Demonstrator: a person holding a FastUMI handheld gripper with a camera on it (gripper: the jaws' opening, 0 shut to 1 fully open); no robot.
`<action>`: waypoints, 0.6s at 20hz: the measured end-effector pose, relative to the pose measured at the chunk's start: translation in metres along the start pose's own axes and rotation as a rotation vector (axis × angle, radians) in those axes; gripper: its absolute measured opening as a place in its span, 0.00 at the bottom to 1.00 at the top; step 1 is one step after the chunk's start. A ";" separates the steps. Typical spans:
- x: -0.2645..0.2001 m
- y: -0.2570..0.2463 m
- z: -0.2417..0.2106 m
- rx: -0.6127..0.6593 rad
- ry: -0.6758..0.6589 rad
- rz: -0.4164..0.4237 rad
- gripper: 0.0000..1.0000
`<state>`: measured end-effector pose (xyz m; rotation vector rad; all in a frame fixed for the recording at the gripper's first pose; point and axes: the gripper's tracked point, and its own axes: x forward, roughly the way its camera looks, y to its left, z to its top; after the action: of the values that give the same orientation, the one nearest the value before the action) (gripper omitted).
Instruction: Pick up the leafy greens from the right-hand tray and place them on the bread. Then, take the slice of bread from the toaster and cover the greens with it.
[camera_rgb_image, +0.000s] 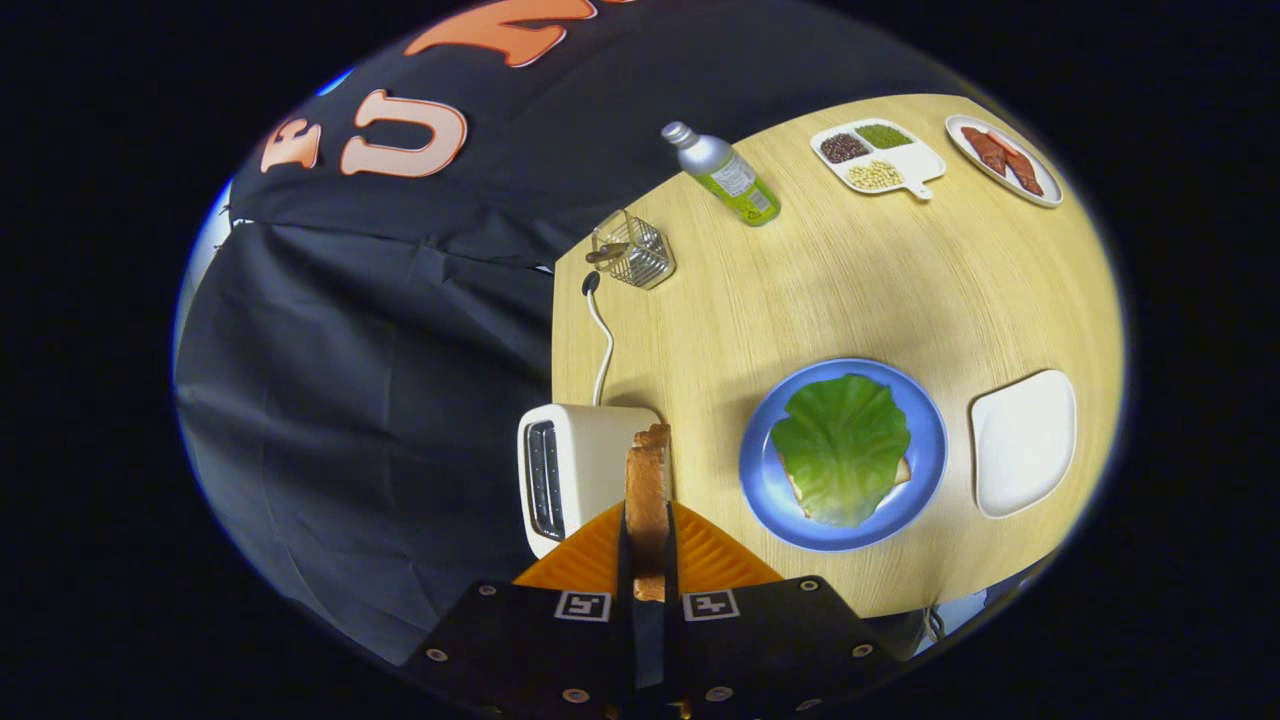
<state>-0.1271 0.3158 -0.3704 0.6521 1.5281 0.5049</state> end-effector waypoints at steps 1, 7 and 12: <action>0.003 -0.009 -0.001 -0.001 0.006 0.001 0.12; 0.024 -0.069 -0.005 0.000 0.040 -0.025 0.12; 0.042 -0.108 -0.004 -0.021 0.059 -0.040 0.12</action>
<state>-0.1419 0.2644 -0.4734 0.5938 1.5862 0.5126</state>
